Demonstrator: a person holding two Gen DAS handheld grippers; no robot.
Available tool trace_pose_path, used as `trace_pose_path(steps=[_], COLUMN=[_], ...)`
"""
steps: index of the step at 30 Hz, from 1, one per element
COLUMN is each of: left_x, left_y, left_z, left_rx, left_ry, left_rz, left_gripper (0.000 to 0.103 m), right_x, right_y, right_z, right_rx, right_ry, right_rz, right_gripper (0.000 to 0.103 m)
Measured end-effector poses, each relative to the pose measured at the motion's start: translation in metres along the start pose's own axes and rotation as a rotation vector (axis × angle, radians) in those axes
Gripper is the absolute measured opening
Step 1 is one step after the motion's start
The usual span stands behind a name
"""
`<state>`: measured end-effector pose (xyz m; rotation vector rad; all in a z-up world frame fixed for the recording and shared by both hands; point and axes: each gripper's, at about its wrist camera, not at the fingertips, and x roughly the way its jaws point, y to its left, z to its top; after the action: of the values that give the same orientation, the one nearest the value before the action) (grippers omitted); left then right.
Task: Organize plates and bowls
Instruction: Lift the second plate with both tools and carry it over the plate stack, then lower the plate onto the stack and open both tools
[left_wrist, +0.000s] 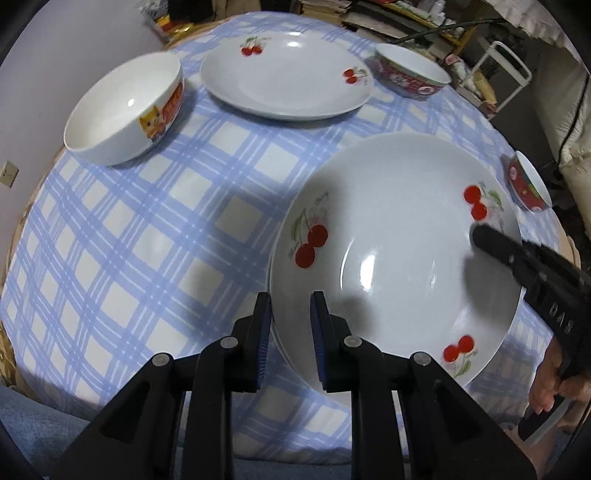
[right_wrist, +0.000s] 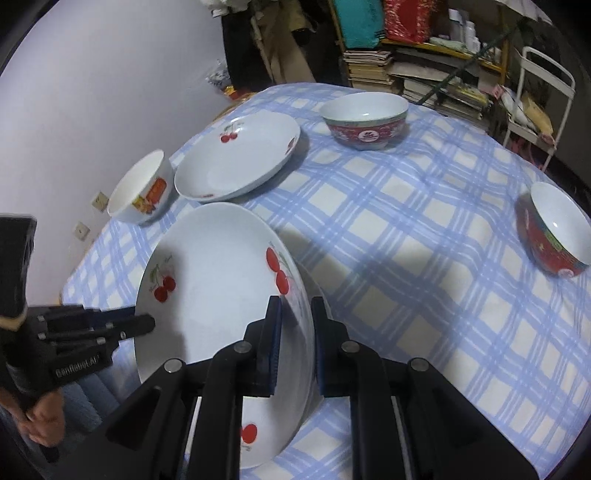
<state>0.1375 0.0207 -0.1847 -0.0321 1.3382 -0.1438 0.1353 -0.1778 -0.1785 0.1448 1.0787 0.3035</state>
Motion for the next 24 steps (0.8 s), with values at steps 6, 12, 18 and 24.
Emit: trace_pose_path(steps=[6, 12, 18, 24], left_x=[0.014, 0.016, 0.023, 0.021], left_y=[0.001, 0.001, 0.002, 0.004], left_z=[0.003, 0.003, 0.003, 0.004], left_rx=[-0.006, -0.010, -0.017, -0.037], left_ry=[0.019, 0.019, 0.052, 0.053], left_rz=[0.038, 0.038, 0.054, 0.039], left_gripper=[0.020, 0.019, 0.019, 0.019], right_x=[0.019, 0.022, 0.018, 0.015], right_y=[0.003, 0.002, 0.011, 0.015], right_z=[-0.007, -0.010, -0.011, -0.012], right_rx=[-0.029, -0.039, -0.083, -0.144], right_ry=[0.059, 0.063, 0.051, 0.031], right_rz=[-0.023, -0.028, -0.076, -0.143], right_gripper=[0.016, 0.016, 0.017, 0.018])
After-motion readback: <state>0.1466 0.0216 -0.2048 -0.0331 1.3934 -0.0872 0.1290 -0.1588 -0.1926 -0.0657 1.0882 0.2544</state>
